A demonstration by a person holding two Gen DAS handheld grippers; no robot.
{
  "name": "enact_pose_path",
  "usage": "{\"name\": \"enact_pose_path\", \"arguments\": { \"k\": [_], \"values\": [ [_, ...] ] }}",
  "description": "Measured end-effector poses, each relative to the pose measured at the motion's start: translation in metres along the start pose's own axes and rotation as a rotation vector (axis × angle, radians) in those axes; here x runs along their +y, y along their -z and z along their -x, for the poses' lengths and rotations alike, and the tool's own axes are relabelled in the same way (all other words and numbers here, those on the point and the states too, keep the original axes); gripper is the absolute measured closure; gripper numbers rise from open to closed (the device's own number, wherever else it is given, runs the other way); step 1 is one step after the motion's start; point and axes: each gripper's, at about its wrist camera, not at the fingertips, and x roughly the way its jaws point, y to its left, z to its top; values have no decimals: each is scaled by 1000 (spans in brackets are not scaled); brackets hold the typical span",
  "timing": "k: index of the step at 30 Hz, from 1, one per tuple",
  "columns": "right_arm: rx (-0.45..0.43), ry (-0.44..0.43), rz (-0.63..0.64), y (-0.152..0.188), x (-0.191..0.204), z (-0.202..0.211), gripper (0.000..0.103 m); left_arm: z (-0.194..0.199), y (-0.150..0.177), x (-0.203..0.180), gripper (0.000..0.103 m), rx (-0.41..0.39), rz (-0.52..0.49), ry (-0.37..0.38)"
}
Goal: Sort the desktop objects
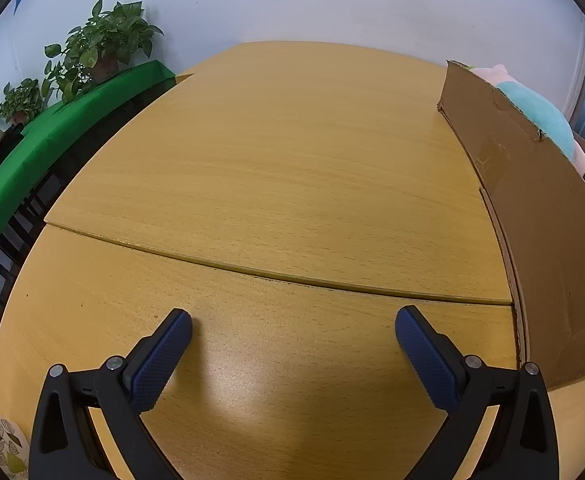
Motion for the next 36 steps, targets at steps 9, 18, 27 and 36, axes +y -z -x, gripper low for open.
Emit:
{"name": "enact_pose_path", "arguments": {
  "k": [9,18,27,36],
  "values": [
    [1,12,-16,-2,-6,-3,0,-4,-14,20,0,4,-8,13],
    [3,35,-43,-8,-12,-7,0,-10,-21,19,0,3,30,-6],
    [1,36,-43,-4,-11,-5,0,-10,-21,22,0,4,85,-47],
    [0,36,-44,-3,-10,-5,0,-10,-21,22,0,3,84,-47]
  ]
}}
